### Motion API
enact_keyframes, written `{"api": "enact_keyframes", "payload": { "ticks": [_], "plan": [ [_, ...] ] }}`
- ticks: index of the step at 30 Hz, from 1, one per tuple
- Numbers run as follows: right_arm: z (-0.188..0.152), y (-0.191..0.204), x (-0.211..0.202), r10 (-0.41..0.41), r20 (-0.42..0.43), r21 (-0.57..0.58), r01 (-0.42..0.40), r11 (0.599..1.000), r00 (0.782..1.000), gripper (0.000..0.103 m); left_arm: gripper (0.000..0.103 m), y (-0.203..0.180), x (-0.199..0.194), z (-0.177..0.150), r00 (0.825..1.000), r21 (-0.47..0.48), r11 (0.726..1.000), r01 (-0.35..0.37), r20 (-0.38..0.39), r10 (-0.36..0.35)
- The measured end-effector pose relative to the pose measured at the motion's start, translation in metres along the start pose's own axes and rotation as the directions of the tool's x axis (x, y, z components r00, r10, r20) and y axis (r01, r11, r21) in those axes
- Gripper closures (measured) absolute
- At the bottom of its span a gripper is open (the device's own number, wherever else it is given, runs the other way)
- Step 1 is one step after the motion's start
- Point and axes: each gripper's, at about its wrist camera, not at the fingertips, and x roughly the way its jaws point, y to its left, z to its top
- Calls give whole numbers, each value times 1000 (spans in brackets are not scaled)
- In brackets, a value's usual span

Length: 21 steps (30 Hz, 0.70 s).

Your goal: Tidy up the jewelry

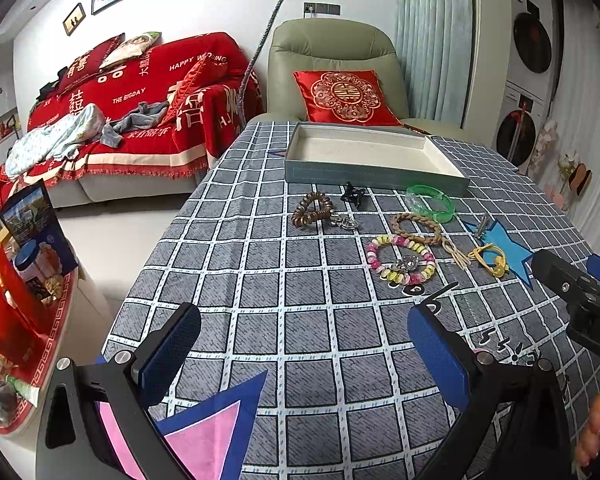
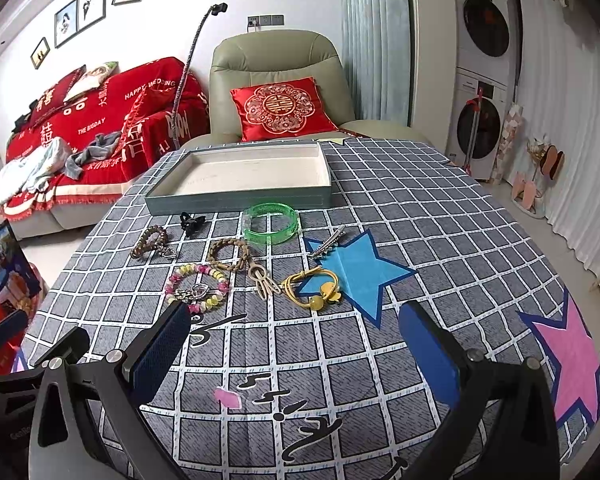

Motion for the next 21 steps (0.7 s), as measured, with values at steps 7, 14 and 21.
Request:
{"api": "enact_keyframes", "payload": {
  "ticks": [7, 14, 21],
  "plan": [
    [-1, 2, 0, 2, 0, 1, -2, 1000, 1000, 0, 0, 1, -1, 0, 1000, -2, 1000, -4, 3, 4],
    [-1, 3, 0, 3, -3, 4, -3, 1000, 1000, 0, 0, 0, -2, 1, 1000, 3, 1000, -4, 5, 4],
    [-4, 1, 0, 10, -11, 13, -10, 1000, 1000, 0, 0, -1, -3, 1, 1000, 3, 1000, -4, 4, 4]
  ]
}}
